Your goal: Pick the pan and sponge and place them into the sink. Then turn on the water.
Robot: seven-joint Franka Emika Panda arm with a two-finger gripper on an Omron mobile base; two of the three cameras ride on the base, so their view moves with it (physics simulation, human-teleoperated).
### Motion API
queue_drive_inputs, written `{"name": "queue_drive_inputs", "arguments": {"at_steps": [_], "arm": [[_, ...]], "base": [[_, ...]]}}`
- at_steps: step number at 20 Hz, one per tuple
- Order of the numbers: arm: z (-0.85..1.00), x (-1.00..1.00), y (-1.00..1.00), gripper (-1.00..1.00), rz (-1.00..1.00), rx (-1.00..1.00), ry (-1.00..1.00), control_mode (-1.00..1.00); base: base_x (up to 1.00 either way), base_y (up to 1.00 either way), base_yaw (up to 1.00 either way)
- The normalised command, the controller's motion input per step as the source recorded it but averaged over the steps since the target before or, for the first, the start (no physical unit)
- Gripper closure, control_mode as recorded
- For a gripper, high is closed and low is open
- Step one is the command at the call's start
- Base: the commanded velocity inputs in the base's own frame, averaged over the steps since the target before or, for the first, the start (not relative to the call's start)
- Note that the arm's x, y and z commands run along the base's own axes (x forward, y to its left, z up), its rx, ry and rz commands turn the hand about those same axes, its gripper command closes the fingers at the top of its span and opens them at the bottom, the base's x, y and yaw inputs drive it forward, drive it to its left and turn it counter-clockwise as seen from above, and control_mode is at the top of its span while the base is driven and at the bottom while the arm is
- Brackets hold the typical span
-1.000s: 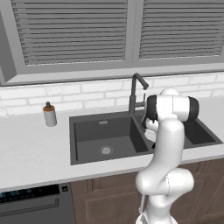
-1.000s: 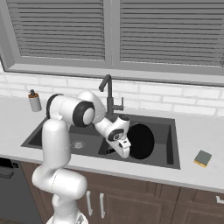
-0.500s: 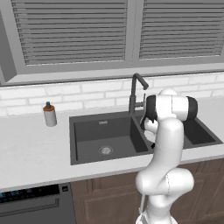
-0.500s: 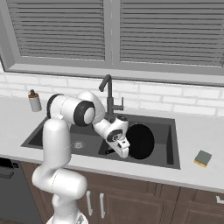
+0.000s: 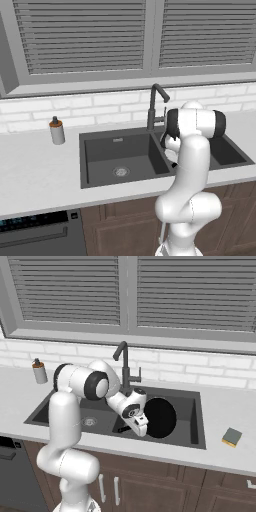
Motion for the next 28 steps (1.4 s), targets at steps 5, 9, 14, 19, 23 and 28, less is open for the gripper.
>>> {"name": "queue_drive_inputs", "arguments": {"at_steps": [5,9,14,19,23,28], "arm": [[0.09,-0.08,-0.11,-1.00,0.00,0.00,-0.05,-1.00],[0.43,0.00,0.00,-1.00,-0.01,0.00,-0.03,-1.00],[0.63,0.00,0.00,-1.00,0.00,0.00,-0.02,-1.00],[0.59,-0.06,0.00,-1.00,0.00,0.00,-0.02,-1.00],[0.50,-0.31,-0.31,-1.00,0.00,0.00,0.00,-1.00],[0.34,-0.67,-0.52,-1.00,0.00,-0.02,0.00,-1.00]], "base": [[0.00,0.00,0.00],[0.00,0.00,0.00],[0.00,0.00,0.00],[0.00,0.00,0.00],[0.00,0.00,0.00],[0.00,0.00,0.00]]}}
